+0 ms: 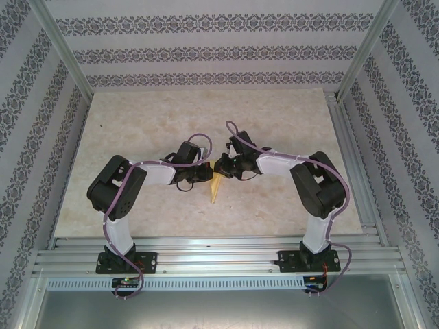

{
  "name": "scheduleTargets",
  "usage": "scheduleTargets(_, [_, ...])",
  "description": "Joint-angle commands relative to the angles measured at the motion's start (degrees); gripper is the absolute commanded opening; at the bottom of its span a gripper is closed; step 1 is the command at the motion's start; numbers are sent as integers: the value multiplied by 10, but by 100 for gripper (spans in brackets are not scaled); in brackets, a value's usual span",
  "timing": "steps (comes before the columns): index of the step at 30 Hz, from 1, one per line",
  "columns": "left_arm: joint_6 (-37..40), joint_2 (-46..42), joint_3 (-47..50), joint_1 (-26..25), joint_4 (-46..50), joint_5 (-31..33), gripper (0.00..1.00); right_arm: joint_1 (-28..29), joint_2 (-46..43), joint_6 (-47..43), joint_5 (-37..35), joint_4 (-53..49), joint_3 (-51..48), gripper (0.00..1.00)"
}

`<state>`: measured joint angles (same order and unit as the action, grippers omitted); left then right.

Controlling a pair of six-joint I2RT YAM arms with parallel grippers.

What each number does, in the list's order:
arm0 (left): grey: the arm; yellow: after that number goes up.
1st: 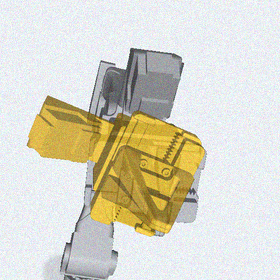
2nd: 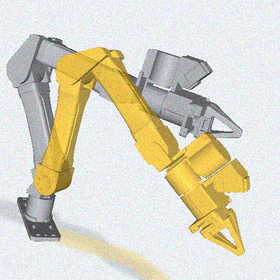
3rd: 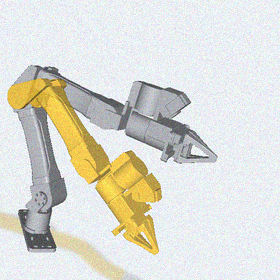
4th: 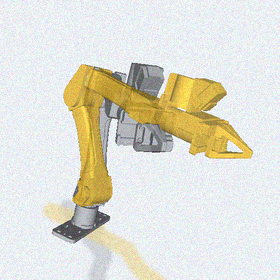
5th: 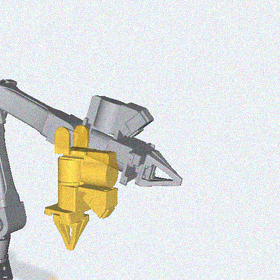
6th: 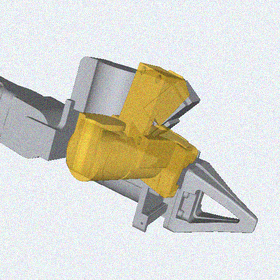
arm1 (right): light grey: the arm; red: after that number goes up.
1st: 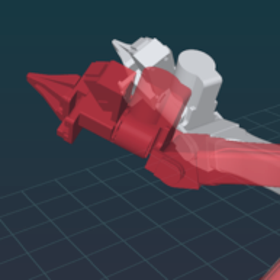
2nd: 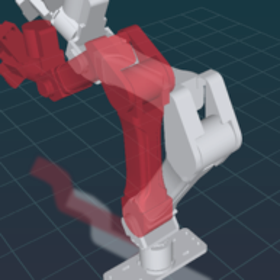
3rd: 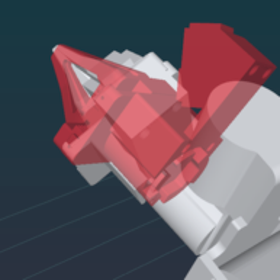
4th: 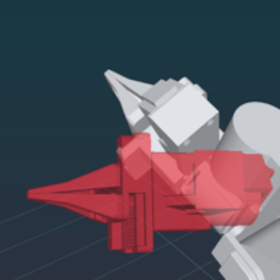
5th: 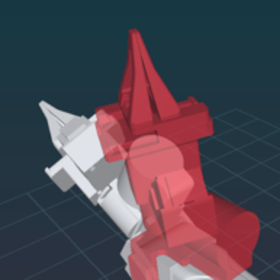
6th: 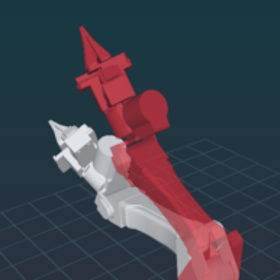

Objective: Fold a paper plane with a square sheet of paper (fold left side to right side)
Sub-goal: Fold the wing for the fifth time at the center of the table.

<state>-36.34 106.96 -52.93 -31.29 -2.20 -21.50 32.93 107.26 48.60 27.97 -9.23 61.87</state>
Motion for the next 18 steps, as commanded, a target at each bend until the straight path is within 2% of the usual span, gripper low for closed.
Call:
scheduleTargets(1, [13,26,6,-12,41,27,0,6,12,13,3,20,-3,9])
scheduleTargets(18, [14,25,4,-14,44,31,0,8,24,0,-4,5,-15,7])
